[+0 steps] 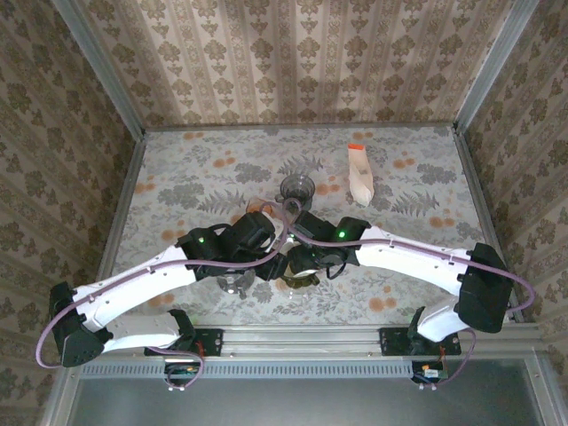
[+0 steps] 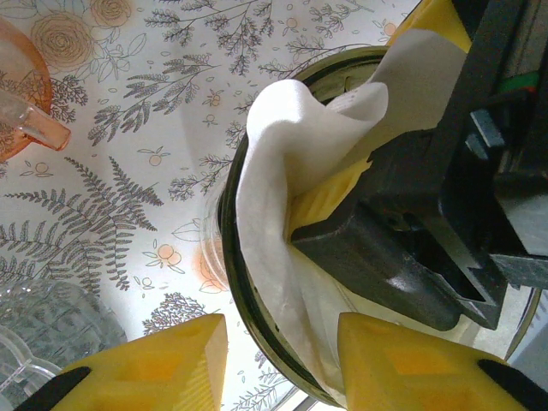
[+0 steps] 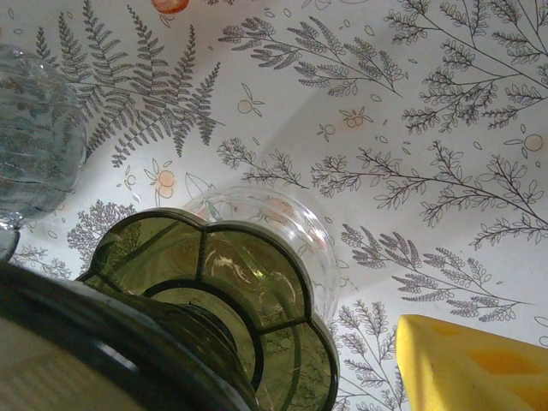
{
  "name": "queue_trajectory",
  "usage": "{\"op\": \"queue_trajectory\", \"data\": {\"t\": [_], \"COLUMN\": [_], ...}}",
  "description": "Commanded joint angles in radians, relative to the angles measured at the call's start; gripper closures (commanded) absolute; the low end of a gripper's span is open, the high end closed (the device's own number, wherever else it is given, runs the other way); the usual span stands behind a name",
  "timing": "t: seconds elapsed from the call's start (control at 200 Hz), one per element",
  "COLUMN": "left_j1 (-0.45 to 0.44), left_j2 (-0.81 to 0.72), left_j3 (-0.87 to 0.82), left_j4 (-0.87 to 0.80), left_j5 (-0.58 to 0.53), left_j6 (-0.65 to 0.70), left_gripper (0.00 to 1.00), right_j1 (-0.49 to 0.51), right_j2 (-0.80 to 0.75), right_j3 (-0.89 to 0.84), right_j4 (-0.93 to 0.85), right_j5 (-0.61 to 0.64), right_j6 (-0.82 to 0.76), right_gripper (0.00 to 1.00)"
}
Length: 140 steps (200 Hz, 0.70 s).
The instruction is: Place the coffee filter in the dripper
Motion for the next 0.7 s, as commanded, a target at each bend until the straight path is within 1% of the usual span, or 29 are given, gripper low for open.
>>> {"op": "queue_trajectory", "data": {"t": [0.0,0.085,0.115,0.295,0.49,0.695], "left_j1": [0.007,0.009,0.008,0.01,0.013,0.014], "left_j2": [0.003,0.005,0.003,0.006,0.008,0.008], "left_j3": [-0.001,0.0,0.0,-0.002,-0.005,-0.008], "left_j4": [-0.003,-0.001,-0.001,0.003,0.008,0.006], "left_j5": [0.01,0.009,0.011,0.012,0.014,0.014], "left_j6": [0.006,0.003,0.004,0.004,0.004,0.004], "left_gripper": [0.6,0.6,0.6,0.6,0.6,0.6], "right_j1": [-0.005,-0.005,-0.005,-0.006,-0.007,-0.008], "right_j2": [-0.049,-0.073,-0.113,-0.189,-0.227,-0.259], "right_j3": [-0.02,-0.006,-0.001,-0.006,-0.041,-0.056], "right_j4": [0.005,-0.007,-0.014,-0.072,-0.133,-0.153], "right_j5": [0.026,0.042,0.049,0.096,0.128,0.163], "right_j6": [0.005,-0.002,-0.004,-0.003,0.016,0.027], "right_gripper": [0.26,0.26,0.26,0.26,0.29,0.32]}}
